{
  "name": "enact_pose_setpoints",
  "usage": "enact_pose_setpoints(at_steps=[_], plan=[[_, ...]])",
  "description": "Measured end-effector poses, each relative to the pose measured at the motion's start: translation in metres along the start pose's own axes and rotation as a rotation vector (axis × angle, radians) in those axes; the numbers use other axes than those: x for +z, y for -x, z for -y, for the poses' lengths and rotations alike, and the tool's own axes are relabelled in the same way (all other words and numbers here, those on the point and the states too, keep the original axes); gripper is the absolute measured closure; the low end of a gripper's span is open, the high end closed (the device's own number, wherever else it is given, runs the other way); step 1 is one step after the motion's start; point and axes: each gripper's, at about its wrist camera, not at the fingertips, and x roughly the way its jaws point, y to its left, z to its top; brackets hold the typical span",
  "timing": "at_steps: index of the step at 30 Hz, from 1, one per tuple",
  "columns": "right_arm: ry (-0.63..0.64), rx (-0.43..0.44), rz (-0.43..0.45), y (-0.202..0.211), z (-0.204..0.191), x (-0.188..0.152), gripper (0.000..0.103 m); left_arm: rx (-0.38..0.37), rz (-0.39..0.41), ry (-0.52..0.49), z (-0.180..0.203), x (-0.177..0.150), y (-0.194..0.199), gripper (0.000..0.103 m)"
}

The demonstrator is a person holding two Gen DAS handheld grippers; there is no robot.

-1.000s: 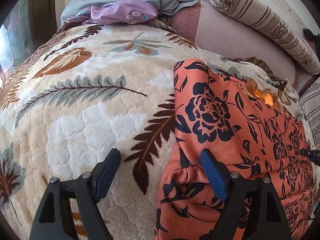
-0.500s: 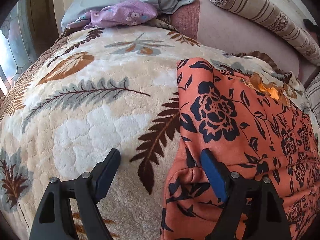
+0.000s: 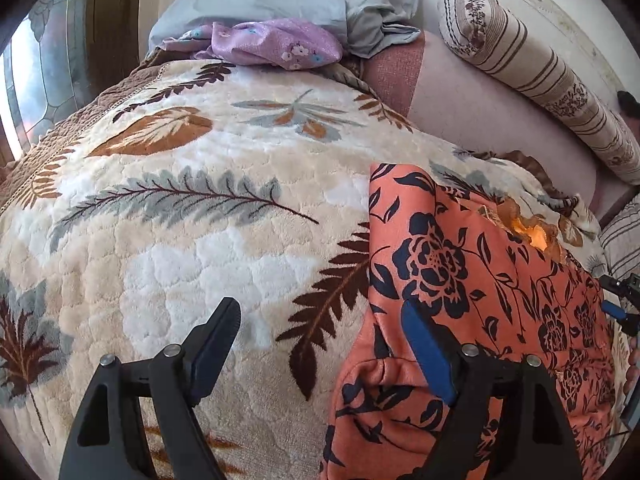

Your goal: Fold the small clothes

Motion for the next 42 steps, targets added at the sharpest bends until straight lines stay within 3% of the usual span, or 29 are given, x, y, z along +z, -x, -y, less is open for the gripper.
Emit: enact_pose_setpoints(at_steps=[2, 3, 5, 8, 12, 15, 16, 17, 19, 22, 23, 25, 28, 32, 33, 34, 35, 38, 40, 42], plan=[[0.094, 0.078, 0.016, 0.009, -0.041, 0.004, 0.032, 0.014, -0.093, -0.04, 0.004, -0.005, -0.018, 0.02], [0.123, 0.153, -0.001, 0.01, -0.064, 0.005, 0.032, 0.031, -0.064, -0.063, 0.007, -0.006, -0.016, 0.02], [0.157, 0.362, -0.085, 0.005, -0.117, 0.001, 0.03, 0.031, -0.062, -0.074, 0.01, -0.006, -0.011, 0.02], [0.19, 0.618, -0.254, -0.02, -0.197, -0.018, 0.026, 0.003, -0.056, 0.007, -0.003, -0.004, -0.005, 0.02], [0.148, 0.757, -0.389, -0.068, -0.26, -0.041, 0.025, -0.002, -0.044, 0.133, -0.027, -0.001, 0.001, 0.02], [0.084, 0.754, -0.473, -0.121, -0.272, -0.052, 0.025, -0.004, -0.033, 0.19, -0.037, 0.002, 0.005, 0.02], [0.084, 0.633, -0.457, -0.138, -0.269, -0.055, 0.025, -0.01, -0.038, 0.197, -0.039, 0.002, 0.004, 0.02], [0.028, 0.593, -0.443, -0.151, -0.259, -0.057, 0.031, -0.02, -0.046, 0.201, -0.04, 0.003, 0.003, 0.02], [-0.034, 0.644, -0.407, -0.146, -0.254, -0.056, 0.031, -0.032, -0.047, 0.221, -0.043, 0.004, 0.005, 0.02], [0.039, 0.675, -0.384, -0.125, -0.26, -0.052, 0.029, -0.048, -0.024, 0.259, -0.048, 0.007, 0.011, 0.02], [0.058, 0.651, -0.37, -0.125, -0.259, -0.053, 0.023, -0.049, -0.014, 0.27, -0.049, 0.007, 0.013, 0.02], [0.013, 0.567, -0.402, -0.137, -0.244, -0.055, 0.025, -0.054, -0.016, 0.27, -0.049, 0.007, 0.012, 0.02], [0.012, 0.635, -0.368, -0.111, -0.24, -0.055, 0.024, -0.05, -0.032, 0.297, -0.055, 0.005, 0.01, 0.02], [-0.033, 0.786, -0.392, -0.079, -0.23, -0.078, 0.019, -0.022, 0.023, 0.368, -0.07, 0.007, 0.021, 0.02], [-0.032, 0.762, -0.41, -0.084, -0.226, -0.089, 0.015, -0.014, 0.035, 0.38, -0.073, 0.008, 0.023, 0.02], [-0.016, 0.689, -0.481, -0.1, -0.225, -0.102, 0.011, -0.008, 0.038, 0.39, -0.076, 0.008, 0.023, 0.02], [-0.012, 0.684, -0.494, -0.108, -0.224, -0.107, 0.014, -0.008, 0.033, 0.397, -0.078, 0.007, 0.022, 0.02], [-0.073, 0.782, -0.445, -0.081, -0.224, -0.095, 0.012, -0.015, 0.01, 0.413, -0.083, 0.004, 0.02, 0.02], [-0.042, 0.788, -0.417, -0.064, -0.226, -0.092, 0.012, -0.01, 0.02, 0.428, -0.086, 0.005, 0.021, 0.02], [-0.05, 0.767, -0.48, -0.077, -0.223, -0.104, 0.012, -0.011, 0.039, 0.44, -0.088, 0.007, 0.023, 0.02]])
